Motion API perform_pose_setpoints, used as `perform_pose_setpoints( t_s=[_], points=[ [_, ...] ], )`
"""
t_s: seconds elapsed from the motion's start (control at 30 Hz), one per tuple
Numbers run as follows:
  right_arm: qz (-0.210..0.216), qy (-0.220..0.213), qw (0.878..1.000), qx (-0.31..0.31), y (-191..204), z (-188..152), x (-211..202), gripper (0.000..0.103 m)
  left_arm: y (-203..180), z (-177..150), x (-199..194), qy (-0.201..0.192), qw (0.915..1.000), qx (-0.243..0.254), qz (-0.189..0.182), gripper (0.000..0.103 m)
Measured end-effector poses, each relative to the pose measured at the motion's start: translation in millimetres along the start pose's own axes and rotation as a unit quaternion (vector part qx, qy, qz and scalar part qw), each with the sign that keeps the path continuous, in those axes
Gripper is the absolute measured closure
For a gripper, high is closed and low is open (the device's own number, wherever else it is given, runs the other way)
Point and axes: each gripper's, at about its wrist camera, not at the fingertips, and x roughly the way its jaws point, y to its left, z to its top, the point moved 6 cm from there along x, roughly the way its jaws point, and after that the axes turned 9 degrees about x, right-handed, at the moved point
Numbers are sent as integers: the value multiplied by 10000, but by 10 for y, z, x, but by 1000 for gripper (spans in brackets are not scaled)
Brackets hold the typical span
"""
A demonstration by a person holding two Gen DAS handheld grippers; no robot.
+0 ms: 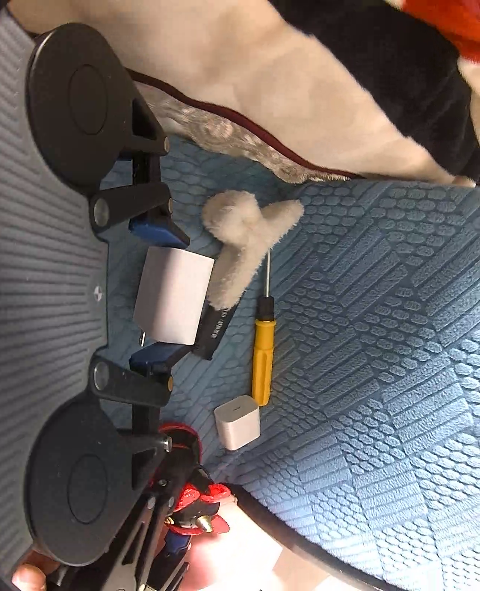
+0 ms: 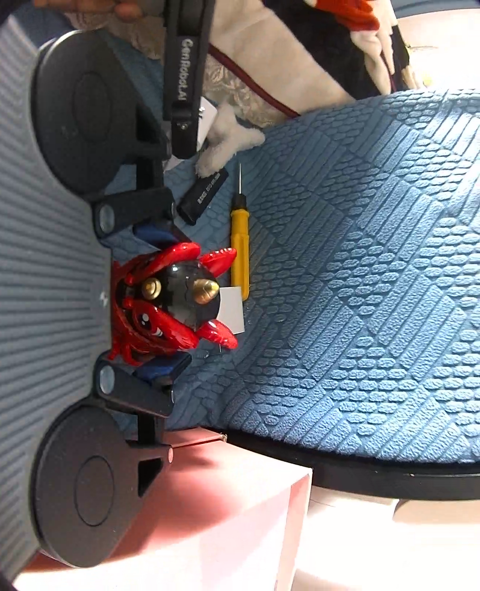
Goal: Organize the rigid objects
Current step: 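Carry the charger in the left tool and figurine in the right tool over the pink box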
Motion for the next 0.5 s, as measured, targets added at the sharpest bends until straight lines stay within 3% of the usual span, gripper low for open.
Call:
perform_pose_setpoints(
  t_s=[0.5],
  points=[
    [103, -67, 9992, 388, -86, -163, -735, 40, -196, -365, -696, -263, 9993, -251, -105, 43]
  ],
)
